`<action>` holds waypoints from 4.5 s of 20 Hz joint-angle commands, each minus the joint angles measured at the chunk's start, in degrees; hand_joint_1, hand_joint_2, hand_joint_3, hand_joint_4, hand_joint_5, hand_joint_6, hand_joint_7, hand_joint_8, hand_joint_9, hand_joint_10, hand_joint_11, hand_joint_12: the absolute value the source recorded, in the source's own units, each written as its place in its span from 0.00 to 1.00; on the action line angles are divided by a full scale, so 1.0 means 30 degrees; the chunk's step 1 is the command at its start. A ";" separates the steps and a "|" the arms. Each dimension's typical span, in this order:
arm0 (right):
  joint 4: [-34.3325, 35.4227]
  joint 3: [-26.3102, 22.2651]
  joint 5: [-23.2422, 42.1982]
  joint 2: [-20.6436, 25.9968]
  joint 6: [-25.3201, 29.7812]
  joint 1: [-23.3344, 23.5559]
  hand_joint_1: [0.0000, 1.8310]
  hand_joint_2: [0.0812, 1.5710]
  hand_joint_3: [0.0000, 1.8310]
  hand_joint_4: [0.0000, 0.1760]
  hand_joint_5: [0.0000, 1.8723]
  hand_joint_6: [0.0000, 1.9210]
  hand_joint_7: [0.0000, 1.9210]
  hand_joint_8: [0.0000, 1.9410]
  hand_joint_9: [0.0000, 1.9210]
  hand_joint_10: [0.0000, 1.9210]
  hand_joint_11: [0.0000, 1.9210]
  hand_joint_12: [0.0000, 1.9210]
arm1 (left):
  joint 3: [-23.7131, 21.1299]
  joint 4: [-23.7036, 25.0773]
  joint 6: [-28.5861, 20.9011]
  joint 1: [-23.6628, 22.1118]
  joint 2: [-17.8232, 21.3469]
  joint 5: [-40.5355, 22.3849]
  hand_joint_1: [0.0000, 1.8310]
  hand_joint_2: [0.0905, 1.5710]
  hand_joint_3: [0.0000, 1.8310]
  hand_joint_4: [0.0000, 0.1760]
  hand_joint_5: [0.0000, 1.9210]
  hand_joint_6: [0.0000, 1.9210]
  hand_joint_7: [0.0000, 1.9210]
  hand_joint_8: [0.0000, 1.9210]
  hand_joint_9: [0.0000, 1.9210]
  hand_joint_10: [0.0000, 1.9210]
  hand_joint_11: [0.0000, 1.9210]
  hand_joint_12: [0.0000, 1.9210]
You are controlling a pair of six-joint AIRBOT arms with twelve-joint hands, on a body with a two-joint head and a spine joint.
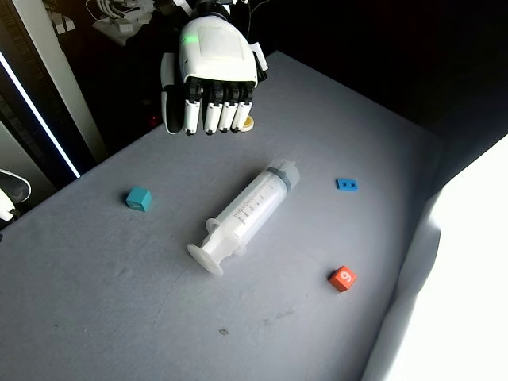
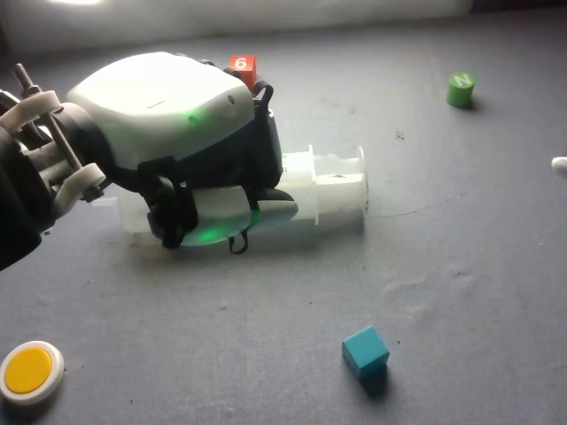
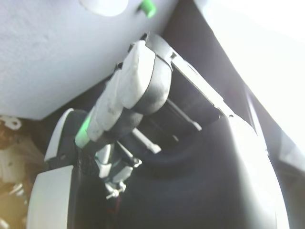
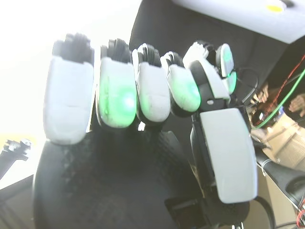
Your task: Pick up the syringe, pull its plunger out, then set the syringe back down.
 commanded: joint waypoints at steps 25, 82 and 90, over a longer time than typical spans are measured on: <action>0.1277 -0.0121 0.2822 -0.0157 -0.0858 -0.0352 0.15 0.72 0.00 0.00 0.11 0.00 0.08 0.00 0.05 0.00 0.00 0.10 | 0.3936 -1.4784 1.4379 -0.0120 -0.5270 -0.3987 0.52 0.55 0.00 0.00 0.00 0.00 0.02 0.00 0.02 0.01 0.00 0.15; 0.2611 -0.0109 0.0867 -0.0453 0.3071 0.1379 0.61 0.60 0.00 0.00 0.06 0.00 0.06 0.00 0.06 0.00 0.00 0.08 | 0.4418 -1.8707 1.7572 -0.1045 -0.5263 -0.4402 0.62 0.81 0.00 0.00 0.39 0.69 0.32 0.86 0.29 0.78 0.21 0.88; 0.4402 -0.0052 -0.2281 -0.2108 0.3604 0.4081 0.70 0.57 0.00 0.00 0.14 0.01 0.17 0.02 0.17 0.03 0.00 0.39 | 0.3715 -2.0611 1.9531 -0.2863 -0.4703 -0.4335 0.62 0.81 0.00 0.00 0.37 0.72 0.33 0.85 0.30 0.79 0.22 0.87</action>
